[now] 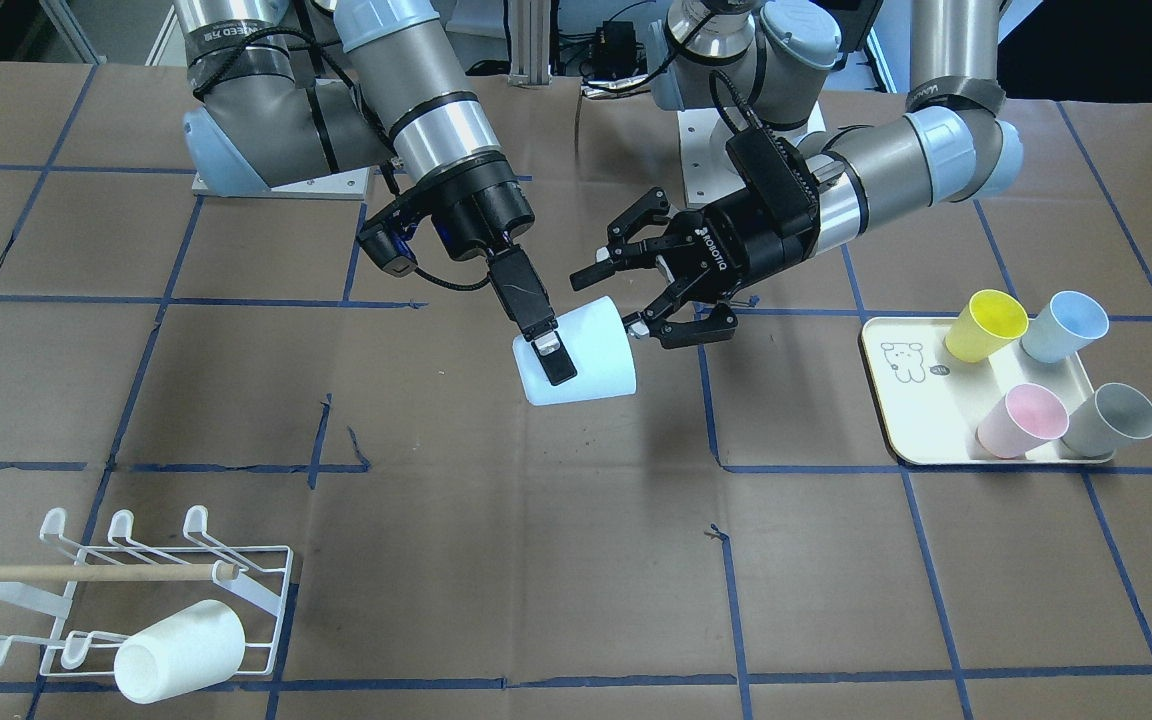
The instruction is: Transfer IKEA cup to right arm and place on rack
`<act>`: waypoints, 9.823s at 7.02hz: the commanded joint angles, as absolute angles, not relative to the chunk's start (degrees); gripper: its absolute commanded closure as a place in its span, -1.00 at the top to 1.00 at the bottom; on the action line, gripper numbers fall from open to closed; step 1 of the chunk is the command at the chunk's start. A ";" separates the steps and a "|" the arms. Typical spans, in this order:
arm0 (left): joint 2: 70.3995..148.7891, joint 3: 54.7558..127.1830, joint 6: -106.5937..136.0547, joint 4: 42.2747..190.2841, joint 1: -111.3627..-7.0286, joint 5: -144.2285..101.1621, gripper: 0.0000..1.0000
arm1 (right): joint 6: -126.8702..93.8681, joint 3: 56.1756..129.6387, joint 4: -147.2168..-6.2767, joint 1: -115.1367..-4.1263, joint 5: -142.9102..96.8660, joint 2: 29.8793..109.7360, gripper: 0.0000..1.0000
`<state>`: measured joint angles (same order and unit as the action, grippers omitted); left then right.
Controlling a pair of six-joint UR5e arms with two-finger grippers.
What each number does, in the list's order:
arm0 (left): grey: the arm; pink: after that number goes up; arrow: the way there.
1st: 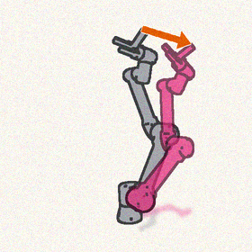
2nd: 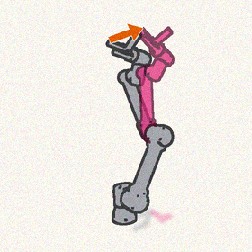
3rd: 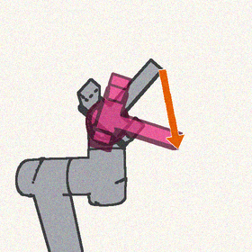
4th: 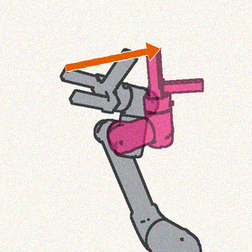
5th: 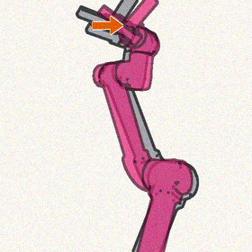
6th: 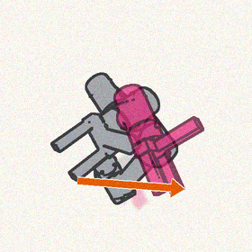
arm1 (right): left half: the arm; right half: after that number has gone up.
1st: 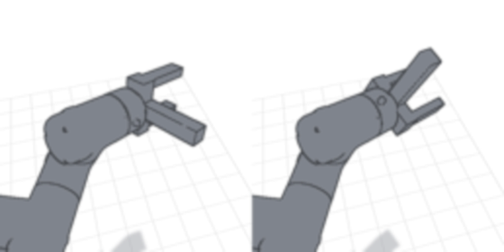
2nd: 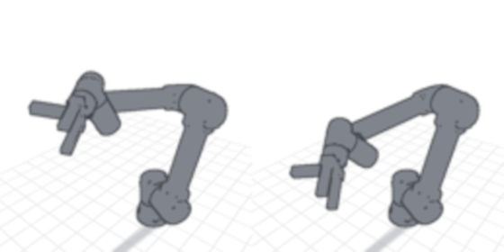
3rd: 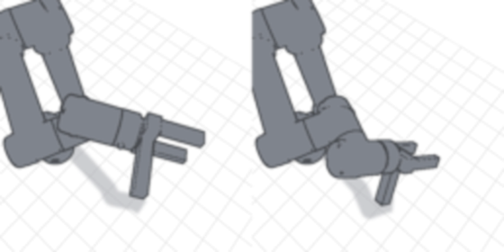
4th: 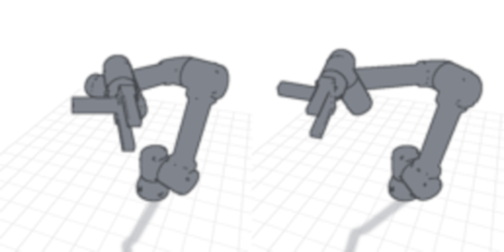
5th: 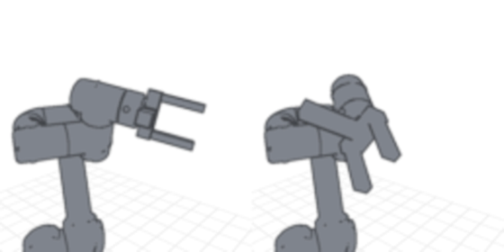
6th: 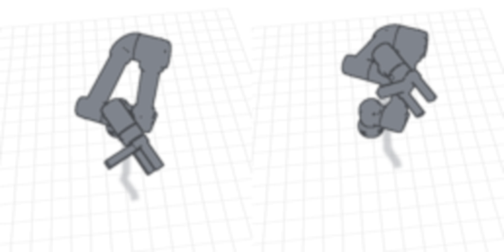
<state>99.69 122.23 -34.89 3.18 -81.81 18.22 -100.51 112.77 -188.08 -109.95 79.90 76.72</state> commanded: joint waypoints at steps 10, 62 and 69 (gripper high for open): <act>100.01 99.38 -30.18 32.42 -80.56 66.43 0.99 | -44.81 112.68 -189.23 -87.74 74.09 76.64 -0.69; 92.29 90.09 -1.05 82.18 -88.95 90.09 0.99 | -5.27 102.04 -100.98 -91.85 86.21 97.03 1.00; 92.37 90.18 -1.05 81.91 -88.95 90.09 0.99 | -4.66 97.82 -100.63 -91.32 86.31 95.01 1.00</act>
<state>92.34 90.17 -1.05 81.94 -88.95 90.09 -4.72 97.94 -100.54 -91.32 86.39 95.14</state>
